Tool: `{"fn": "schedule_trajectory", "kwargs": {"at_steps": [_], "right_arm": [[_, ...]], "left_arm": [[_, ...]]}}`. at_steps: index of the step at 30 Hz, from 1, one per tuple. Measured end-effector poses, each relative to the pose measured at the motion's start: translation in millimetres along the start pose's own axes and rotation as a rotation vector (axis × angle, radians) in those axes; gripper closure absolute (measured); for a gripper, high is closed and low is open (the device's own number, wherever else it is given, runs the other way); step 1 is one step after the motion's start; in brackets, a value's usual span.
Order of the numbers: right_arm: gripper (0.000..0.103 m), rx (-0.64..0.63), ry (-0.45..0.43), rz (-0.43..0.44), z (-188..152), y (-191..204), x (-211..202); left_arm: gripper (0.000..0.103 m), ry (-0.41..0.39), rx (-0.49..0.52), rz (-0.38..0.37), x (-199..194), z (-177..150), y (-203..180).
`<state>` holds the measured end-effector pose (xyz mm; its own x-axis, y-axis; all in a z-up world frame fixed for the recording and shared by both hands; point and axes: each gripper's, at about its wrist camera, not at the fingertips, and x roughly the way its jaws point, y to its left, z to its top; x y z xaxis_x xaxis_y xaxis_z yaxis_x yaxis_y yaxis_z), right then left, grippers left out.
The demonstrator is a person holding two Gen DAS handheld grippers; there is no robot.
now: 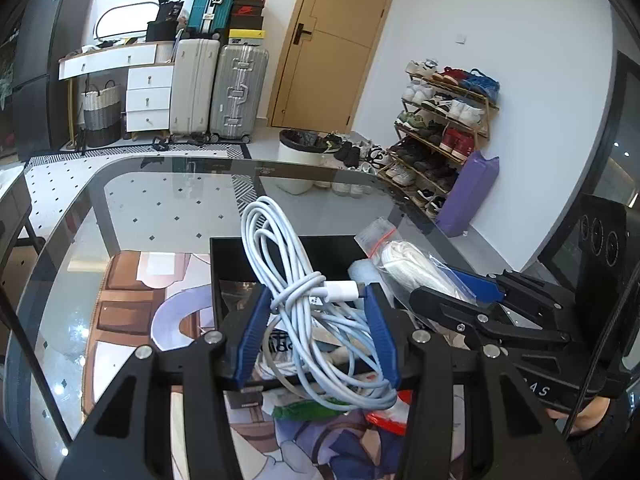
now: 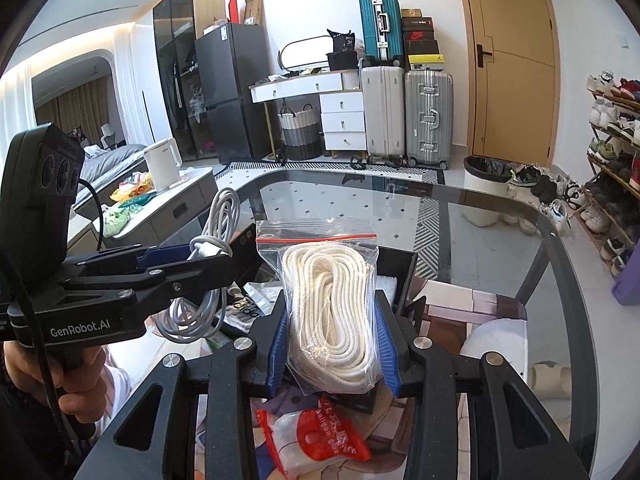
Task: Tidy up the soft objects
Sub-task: 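Open both grippers to drop the cable coil and rope bag into the bin, then lower the right gripper toward the red-capped white balloon glue bag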
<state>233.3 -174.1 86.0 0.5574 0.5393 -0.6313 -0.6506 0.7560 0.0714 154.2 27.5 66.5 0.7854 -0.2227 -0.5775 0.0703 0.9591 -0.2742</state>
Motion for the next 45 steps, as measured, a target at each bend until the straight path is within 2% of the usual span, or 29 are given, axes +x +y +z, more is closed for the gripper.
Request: {"fn": "schedule_trajectory", "kwargs": {"at_steps": [8,12,17,20,22,23,26,27,28,31,36,45], "right_arm": [[0.064,-0.003,0.024,-0.003,1.2,-1.3,17.8],[0.064,-0.015,0.031,-0.006,1.9,0.0,22.1],[0.062,-0.025,0.033,0.004,2.7,0.9,25.9],[0.052,-0.031,0.012,0.001,0.5,0.7,22.3],[0.041,-0.027,-0.003,-0.007,-0.8,-1.7,17.9],[0.033,-0.022,-0.015,-0.016,-2.3,-3.8,14.4],[0.024,-0.012,-0.027,-0.034,-8.7,-9.1,4.2],[0.018,-0.010,-0.025,-0.035,-11.3,-11.6,1.9],[0.016,-0.009,-0.022,-0.036,-14.2,-12.8,-1.3],[0.010,-0.017,-0.015,-0.039,-23.6,-14.5,-10.6],[0.003,-0.005,0.010,-0.022,-40.2,-13.5,-20.7],[0.001,0.001,0.026,-0.018,-60.5,2.1,-33.1]], "left_arm": [[0.055,0.028,0.011,0.025,16.6,2.9,2.7],[0.061,0.037,0.016,0.026,21.6,2.1,3.2],[0.061,0.042,0.022,0.026,22.7,1.2,3.1],[0.056,0.044,0.025,0.033,19.6,0.6,3.3],[0.042,0.050,0.028,0.049,16.7,-0.3,5.9],[0.040,0.049,0.030,0.055,15.1,-0.7,6.4],[0.038,0.041,0.044,0.056,7.1,-3.6,6.6],[0.032,0.034,0.046,0.063,4.1,-4.6,6.9],[0.020,0.026,0.047,0.073,1.2,-5.6,6.9],[0.006,-0.014,0.057,0.095,-10.4,-10.4,7.3],[0.003,-0.015,0.078,0.099,-20.5,-20.9,7.9],[0.003,0.002,0.083,0.125,-34.8,-43.1,15.9]]}}
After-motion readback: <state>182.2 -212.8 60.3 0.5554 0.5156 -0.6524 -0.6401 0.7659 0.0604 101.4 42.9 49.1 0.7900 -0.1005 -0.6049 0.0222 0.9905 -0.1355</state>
